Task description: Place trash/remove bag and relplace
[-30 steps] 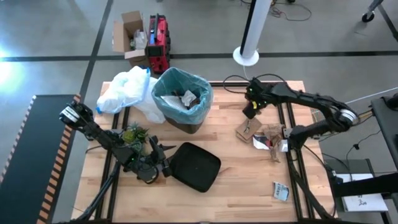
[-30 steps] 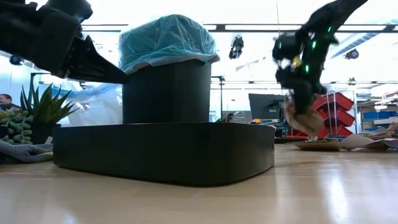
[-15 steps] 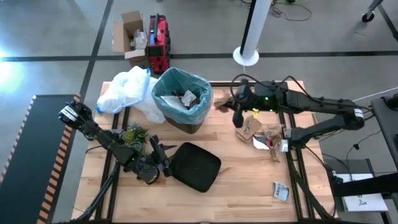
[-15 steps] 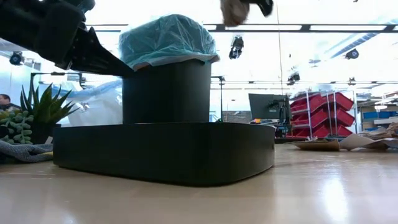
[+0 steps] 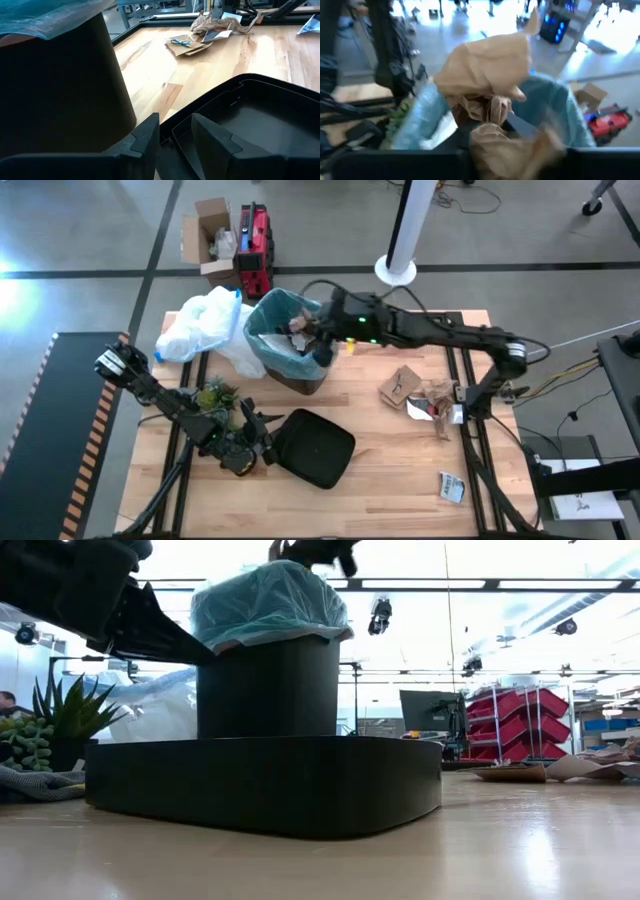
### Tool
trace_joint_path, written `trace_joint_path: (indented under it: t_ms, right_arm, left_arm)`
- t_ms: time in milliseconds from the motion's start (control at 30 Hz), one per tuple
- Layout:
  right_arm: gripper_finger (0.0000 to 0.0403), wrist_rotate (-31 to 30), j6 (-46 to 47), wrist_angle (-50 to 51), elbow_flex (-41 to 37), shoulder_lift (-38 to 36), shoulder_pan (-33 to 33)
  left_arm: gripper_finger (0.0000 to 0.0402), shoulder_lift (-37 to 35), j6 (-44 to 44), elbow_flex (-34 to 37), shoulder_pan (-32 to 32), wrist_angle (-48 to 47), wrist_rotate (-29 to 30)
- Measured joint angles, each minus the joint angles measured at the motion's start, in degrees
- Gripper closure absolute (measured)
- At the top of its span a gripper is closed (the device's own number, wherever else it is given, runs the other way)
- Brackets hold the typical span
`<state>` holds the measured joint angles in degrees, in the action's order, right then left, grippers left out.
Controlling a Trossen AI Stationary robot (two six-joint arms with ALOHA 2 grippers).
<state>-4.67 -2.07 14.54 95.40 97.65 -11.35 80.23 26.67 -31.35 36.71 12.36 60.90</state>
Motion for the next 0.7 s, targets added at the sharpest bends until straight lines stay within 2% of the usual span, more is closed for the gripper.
trace_joint_path:
  t_ms: [200,400,533,700]
  right_arm:
    - [0.0241,0.2,0.55,4.19,3.33,3.73,-0.38]
    - [0.0152,0.04,0.56,10.95,3.97,1.22,-0.47]
    - [0.0116,-1.32,1.73,17.8,4.69,-0.48,-1.12]
    - [0.0097,-1.77,2.13,27.94,4.58,-3.84,-1.07]
  left_arm:
    - [0.029,0.0,1.07,0.0,0.43,-0.33,-0.02]
    - [0.0281,0.02,1.08,0.0,0.64,-0.42,-0.01]
    - [0.0278,0.04,1.08,0.0,0.61,-0.39,0.0]
    - [0.0285,0.13,1.71,0.02,0.59,-0.31,0.0]
